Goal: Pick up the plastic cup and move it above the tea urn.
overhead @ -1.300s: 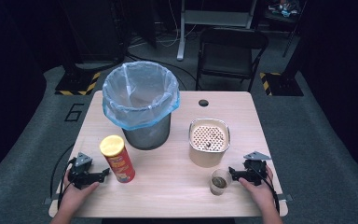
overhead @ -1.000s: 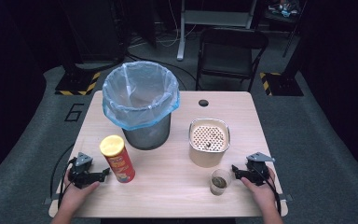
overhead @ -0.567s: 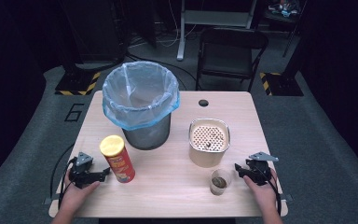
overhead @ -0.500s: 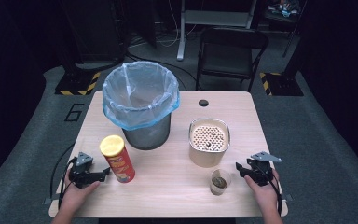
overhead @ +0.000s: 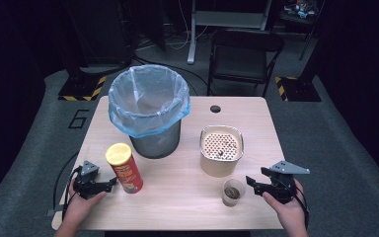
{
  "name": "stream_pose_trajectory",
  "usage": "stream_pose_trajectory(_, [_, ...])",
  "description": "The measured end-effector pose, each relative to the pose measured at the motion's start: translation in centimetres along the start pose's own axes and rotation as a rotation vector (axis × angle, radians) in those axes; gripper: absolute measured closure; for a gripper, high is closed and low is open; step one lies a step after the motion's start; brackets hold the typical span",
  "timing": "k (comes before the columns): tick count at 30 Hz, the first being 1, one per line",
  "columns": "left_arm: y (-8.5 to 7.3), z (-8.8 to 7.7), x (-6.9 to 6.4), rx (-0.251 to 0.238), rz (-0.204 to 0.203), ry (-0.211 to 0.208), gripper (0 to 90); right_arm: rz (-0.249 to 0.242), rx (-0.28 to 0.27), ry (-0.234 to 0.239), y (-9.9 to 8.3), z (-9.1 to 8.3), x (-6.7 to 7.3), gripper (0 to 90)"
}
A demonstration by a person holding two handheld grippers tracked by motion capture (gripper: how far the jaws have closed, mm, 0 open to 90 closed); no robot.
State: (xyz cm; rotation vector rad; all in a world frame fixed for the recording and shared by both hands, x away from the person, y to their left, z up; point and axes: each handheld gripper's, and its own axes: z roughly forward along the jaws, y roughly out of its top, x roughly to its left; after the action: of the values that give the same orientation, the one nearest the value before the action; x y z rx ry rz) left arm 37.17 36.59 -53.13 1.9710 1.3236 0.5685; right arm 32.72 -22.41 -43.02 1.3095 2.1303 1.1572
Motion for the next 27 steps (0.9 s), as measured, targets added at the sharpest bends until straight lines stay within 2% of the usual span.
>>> stream_pose_trajectory(5, [0.0, 0.0, 0.0, -0.001, 0.000, 0.001, 11.8, -0.043, -0.029, 0.078, 0.5, -0.6, 2.3, 20.3])
stream_pose_trajectory(6, [0.0, 0.0, 0.0, -0.001, 0.000, 0.001, 11.8, -0.043, -0.029, 0.078, 0.5, -0.6, 2.3, 20.3])
stream_pose_trajectory(7, [0.0, 0.0, 0.0, -0.001, 0.001, 0.002, 11.8, -0.062, -0.039, 0.121, 0.4, -0.3, 3.3, 19.0])
stream_pose_trajectory(9, [0.0, 0.0, 0.0, -0.001, 0.000, 0.002, 11.8, -0.077, -0.036, 0.139, 0.3, 0.0, 3.9, 16.7])
stream_pose_trajectory(17, [0.0, 0.0, 0.0, 0.000, 0.002, -0.001, 11.9, -0.146, 0.018, 0.138, -1.1, 2.1, 5.8, 10.8])
stream_pose_trajectory(19, [0.0, 0.0, -0.1, 0.000, 0.002, -0.001, 11.9, -0.159, 0.037, 0.129, -1.4, 2.5, 6.0, 10.9])
stream_pose_trajectory(27, [0.0, -0.1, -0.1, 0.001, 0.002, -0.004, 11.8, -0.194, 0.049, 0.092, -2.0, 3.3, 6.1, 11.7])
